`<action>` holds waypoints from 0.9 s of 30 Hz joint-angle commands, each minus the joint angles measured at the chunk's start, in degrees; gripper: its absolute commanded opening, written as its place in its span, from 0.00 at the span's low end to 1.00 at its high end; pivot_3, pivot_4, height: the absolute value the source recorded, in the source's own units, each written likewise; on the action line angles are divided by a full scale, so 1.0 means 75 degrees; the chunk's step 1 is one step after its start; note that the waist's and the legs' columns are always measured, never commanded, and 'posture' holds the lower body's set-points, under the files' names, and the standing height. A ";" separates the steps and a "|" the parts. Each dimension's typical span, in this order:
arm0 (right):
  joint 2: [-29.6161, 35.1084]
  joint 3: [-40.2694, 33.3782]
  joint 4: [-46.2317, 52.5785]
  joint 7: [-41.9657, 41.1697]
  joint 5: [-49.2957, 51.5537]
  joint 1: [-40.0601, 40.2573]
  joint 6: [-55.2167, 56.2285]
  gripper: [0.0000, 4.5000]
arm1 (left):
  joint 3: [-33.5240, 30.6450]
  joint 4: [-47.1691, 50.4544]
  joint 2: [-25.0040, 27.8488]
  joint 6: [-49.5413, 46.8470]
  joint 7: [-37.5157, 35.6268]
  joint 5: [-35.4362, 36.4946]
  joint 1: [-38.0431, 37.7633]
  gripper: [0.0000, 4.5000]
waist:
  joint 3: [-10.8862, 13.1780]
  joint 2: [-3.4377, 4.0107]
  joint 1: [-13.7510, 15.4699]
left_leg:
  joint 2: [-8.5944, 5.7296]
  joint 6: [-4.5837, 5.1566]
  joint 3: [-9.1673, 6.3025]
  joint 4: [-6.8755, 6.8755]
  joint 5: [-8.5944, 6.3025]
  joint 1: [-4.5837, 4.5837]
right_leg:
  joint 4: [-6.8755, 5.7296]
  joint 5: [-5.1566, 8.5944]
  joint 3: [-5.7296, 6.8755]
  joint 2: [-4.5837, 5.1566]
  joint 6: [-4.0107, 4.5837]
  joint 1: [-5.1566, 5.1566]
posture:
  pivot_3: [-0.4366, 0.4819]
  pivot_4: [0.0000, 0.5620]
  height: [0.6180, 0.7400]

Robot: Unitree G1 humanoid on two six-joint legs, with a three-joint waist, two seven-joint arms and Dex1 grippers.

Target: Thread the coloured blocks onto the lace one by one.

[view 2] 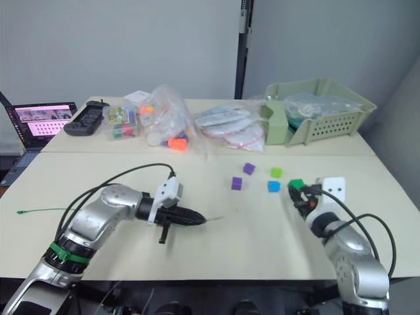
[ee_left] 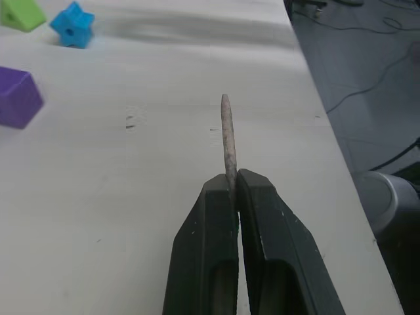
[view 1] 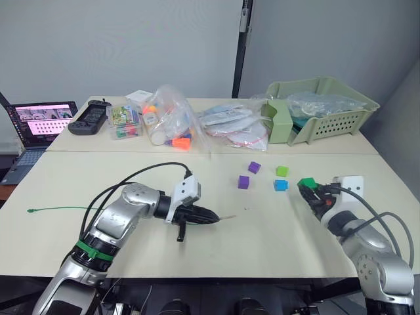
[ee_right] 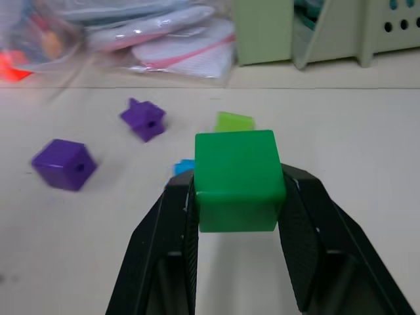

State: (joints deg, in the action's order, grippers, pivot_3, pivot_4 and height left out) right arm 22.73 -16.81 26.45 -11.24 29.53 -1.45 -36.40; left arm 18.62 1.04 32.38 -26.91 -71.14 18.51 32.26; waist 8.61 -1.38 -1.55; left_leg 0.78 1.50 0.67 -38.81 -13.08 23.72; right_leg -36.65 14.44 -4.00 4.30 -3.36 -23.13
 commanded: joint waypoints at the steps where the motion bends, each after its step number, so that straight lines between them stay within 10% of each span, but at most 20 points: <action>1: -0.0613 0.0803 0.1098 0.0476 -0.0034 0.0729 -0.0330 0.26 | 0.0244 -0.0491 -0.0304 0.0459 -0.0151 -0.0287 0.0404 0.00 | 0.0000 -0.0002 0.0096 | -0.0001 0.0000 0.0001 -0.0001 0.0001 -0.0004 | -0.0001 0.0005 0.0007 -0.0010 0.0005 0.0005 | 0.48 0.27 0.95; 14: -0.1642 0.1812 0.1146 0.1245 -0.0862 0.1737 -0.0491 0.26 | 0.0314 -0.0951 -0.0403 0.0713 -0.0627 -0.0461 0.0663 0.00 | 0.0001 -0.0003 0.0098 | 0.0003 0.0000 0.0002 0.0009 0.0001 0.0009 | -0.0006 0.0015 0.0003 -0.0014 0.0015 -0.0016 | 0.48 0.27 0.95; 22: -0.0871 0.0783 0.2402 0.0604 0.0104 0.1710 -0.1265 0.95 | 0.0278 -0.0986 -0.0439 0.0801 -0.0657 -0.0528 0.0528 0.00 | 0.0002 -0.0003 0.0118 | 0.0004 -0.0001 -0.0004 0.0006 0.0001 0.0012 | -0.0006 0.0019 0.0004 -0.0008 0.0013 -0.0015 | 0.48 0.27 0.95; 27: 0.1787 -0.0891 0.2244 -0.1604 0.1576 0.1155 -0.2018 1.00 | 0.0249 -0.0927 -0.0515 0.0918 -0.0483 -0.0573 0.0353 0.00 | 0.0008 0.0003 0.0108 | 0.0001 0.0000 -0.0001 0.0001 0.0001 0.0011 | -0.0002 0.0020 0.0002 -0.0004 0.0009 -0.0006 | 0.48 0.27 0.95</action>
State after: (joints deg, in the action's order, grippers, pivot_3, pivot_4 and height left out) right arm 32.96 -18.92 42.69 -17.38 37.67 8.90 -50.69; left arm 21.28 -7.26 28.76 -21.16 -75.18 14.06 35.06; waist 8.67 -1.36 -0.75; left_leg 0.75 1.50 0.69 -38.79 -13.07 23.79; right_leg -36.66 14.59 -4.01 4.32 -3.31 -23.16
